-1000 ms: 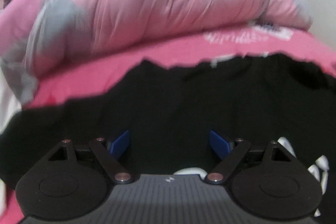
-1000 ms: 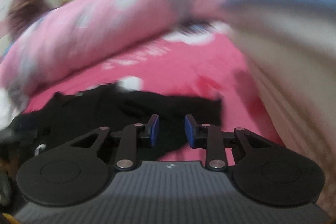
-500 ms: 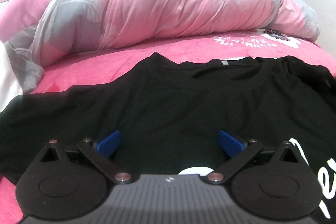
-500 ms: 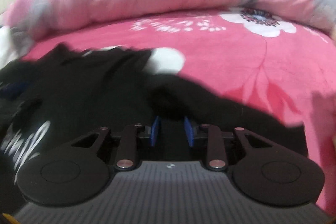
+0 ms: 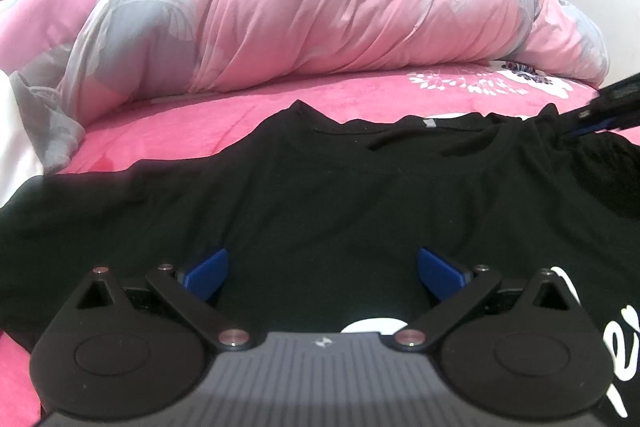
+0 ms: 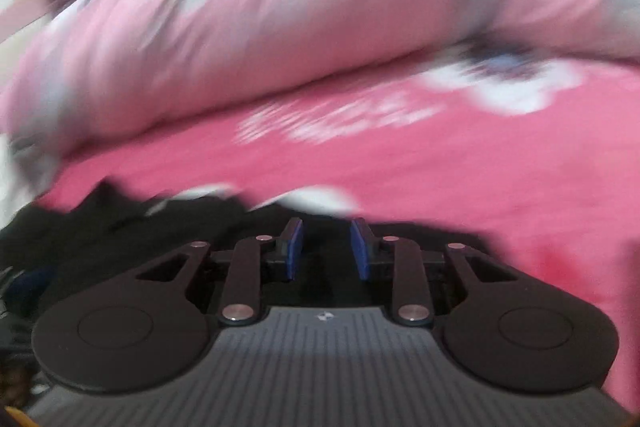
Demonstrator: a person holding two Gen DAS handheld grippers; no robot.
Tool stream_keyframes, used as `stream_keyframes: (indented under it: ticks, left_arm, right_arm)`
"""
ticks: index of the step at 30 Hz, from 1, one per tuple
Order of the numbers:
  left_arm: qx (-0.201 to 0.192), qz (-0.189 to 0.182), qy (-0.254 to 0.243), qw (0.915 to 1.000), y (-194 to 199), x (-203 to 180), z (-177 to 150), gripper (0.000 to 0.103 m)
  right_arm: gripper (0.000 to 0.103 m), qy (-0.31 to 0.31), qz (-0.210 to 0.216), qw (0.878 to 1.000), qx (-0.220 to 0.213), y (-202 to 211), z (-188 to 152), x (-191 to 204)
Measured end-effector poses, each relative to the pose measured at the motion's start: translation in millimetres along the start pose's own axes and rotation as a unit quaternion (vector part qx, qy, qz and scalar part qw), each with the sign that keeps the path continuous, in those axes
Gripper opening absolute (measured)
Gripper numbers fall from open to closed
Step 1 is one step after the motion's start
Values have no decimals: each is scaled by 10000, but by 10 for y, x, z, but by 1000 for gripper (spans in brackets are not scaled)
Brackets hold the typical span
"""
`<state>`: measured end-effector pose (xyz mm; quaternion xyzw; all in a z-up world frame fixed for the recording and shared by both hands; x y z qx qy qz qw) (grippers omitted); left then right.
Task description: Fold clothes
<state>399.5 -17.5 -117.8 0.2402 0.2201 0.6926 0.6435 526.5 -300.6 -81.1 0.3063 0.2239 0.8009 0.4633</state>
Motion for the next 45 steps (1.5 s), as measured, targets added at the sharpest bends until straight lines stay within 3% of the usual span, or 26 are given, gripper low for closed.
stream_keyframes:
  ticks: [3, 7, 8, 13, 17, 21, 24, 26, 27, 28, 32, 38, 40, 43, 45]
  left_arm:
    - [-4, -31, 40, 10000, -8, 14, -8, 101]
    - [-14, -71, 89, 9999, -23, 31, -18, 101]
    - [-15, -75, 95, 9999, -23, 32, -18, 101]
    - [-16, -94, 123, 9999, -25, 41, -19, 101]
    - [-14, -98, 129, 9999, -26, 44, -20, 101]
    - [-14, -106, 137, 9998, -27, 46, -20, 101]
    - [-13, -117, 151, 9998, -29, 49, -19, 102]
    - [-12, -122, 159, 9998, -32, 52, -17, 102]
    - [-12, -124, 162, 9998, -34, 53, -15, 102]
    - [-13, -127, 166, 9998, -34, 54, -16, 102]
    - [-19, -138, 180, 9997, -33, 58, -19, 102]
    - [-23, -149, 199, 9997, -29, 67, -21, 102]
    - [-23, -153, 204, 9997, -30, 70, -20, 102]
    - [-25, -155, 207, 9997, -31, 72, -22, 102]
    - [-25, -153, 206, 9997, -32, 71, -22, 102]
  right_arm:
    - [24, -151, -834, 9962, -184, 38, 58, -127]
    - [28, -358, -2156, 9743, -544, 161, 136, -333]
    - [28, -346, -2226, 9723, -622, 308, 109, -344]
    - [32, -561, -2201, 9711, -737, 1041, -394, -266]
    - [32, -1062, -2249, 9663, -671, 1303, -836, -429]
    - [32, -1974, -1888, 9590, -752, 1271, -1036, -693]
    - [32, -2153, -1562, 9603, -840, 1164, -1077, -731]
    - [26, -2153, -1618, 9596, -811, 1065, -1091, -736]
    - [12, -2133, -1708, 9583, -839, 1047, -1105, -733]
    - [8, -2149, -1801, 9555, -918, 1075, -1124, -720]
    - [5, -2302, -2111, 9411, -1294, 1244, -1205, -656]
    - [5, -2773, -2026, 9294, -1349, 1253, -1304, -760]
    - [5, -2718, -1984, 9303, -1457, 1304, -1281, -728]
    - [5, -1613, -1797, 9575, -1578, 1384, -1138, -349]
    - [5, -784, -1646, 9695, -1640, 1437, -1036, -69]
Point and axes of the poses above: each gripper's, at about its wrist camera, not at the fingertips, and y roughly against the way its jaws point, x to its left, z to its top, the point moved 1 cm from there along -y, roughly the way its jaws point, and after that the axes turned 2 degrees about z, right-handed, at the moved point
